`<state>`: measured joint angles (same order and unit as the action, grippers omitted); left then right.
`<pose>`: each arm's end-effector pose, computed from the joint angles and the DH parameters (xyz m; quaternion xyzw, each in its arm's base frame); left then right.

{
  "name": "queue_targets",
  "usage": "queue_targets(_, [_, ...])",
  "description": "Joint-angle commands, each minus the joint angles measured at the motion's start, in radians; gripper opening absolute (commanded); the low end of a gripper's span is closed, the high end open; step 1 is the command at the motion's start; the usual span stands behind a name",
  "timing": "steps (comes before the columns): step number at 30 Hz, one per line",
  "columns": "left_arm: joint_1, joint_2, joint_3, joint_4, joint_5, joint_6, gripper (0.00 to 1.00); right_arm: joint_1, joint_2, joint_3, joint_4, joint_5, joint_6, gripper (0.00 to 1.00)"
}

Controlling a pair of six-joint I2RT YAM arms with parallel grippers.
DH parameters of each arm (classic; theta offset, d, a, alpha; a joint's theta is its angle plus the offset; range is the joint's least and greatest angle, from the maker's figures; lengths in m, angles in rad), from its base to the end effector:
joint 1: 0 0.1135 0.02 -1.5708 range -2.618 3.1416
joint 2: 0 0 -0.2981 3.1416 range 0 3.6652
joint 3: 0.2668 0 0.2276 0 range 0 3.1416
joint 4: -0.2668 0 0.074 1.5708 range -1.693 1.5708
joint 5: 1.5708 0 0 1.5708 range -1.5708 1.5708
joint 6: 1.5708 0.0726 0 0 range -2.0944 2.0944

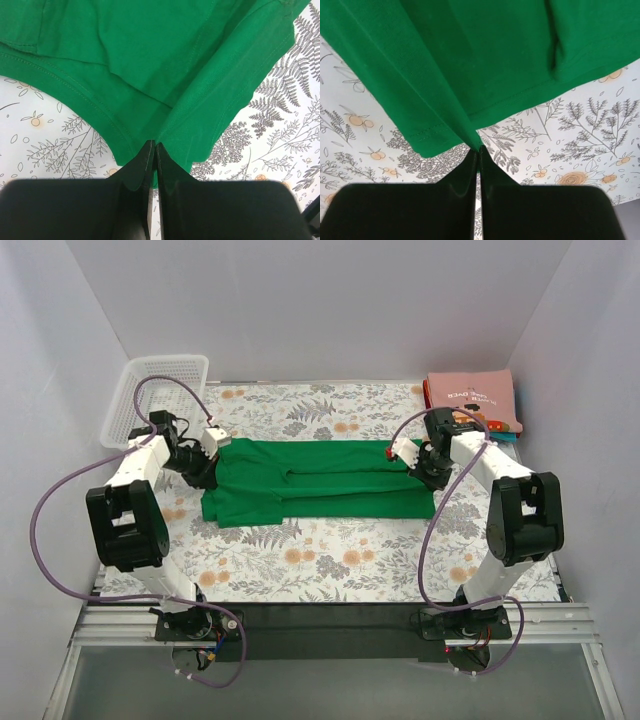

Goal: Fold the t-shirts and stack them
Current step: Fold the tshirt

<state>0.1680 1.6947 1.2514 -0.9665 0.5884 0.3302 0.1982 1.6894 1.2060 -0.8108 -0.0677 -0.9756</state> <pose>0.3049 0.0108 0.2367 0.1005 0.9489 -0.2611 0.1458 0.3104 0.0673 0.2197 -0.5521 0.8217 -0.0212 0.1402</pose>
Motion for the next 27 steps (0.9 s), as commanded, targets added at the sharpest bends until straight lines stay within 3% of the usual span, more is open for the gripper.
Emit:
queue_targets(1, [0.002,0.005,0.029,0.051,0.007,-0.029,0.0,-0.009,0.029,0.067,-0.008,0.0,-0.044,0.01])
queue_targets(27, [0.002,0.105,0.042,0.173,-0.013,-0.112,0.0,-0.023,0.187,0.164,0.012,0.005,-0.023,0.01])
